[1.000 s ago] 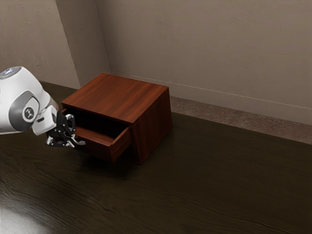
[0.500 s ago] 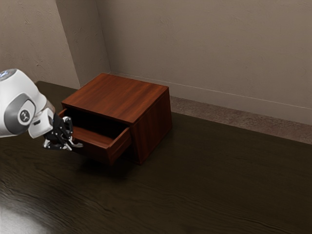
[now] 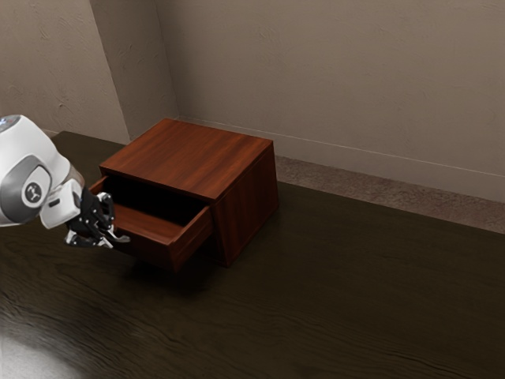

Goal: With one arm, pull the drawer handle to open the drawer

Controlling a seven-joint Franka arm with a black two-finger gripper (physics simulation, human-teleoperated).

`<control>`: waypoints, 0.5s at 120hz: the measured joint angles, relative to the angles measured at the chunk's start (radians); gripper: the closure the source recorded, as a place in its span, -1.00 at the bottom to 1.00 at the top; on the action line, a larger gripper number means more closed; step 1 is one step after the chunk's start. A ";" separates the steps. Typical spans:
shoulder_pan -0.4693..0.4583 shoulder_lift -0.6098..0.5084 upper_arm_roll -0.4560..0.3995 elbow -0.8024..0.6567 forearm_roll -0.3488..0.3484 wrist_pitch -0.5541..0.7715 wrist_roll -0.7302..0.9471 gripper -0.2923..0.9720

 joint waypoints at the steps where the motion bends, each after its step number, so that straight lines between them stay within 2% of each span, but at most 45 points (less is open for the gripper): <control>1: 0.000 -0.001 0.000 -0.001 0.000 0.000 0.000 0.56; 60: -0.004 -0.031 0.011 -0.025 0.004 0.007 -0.004 0.58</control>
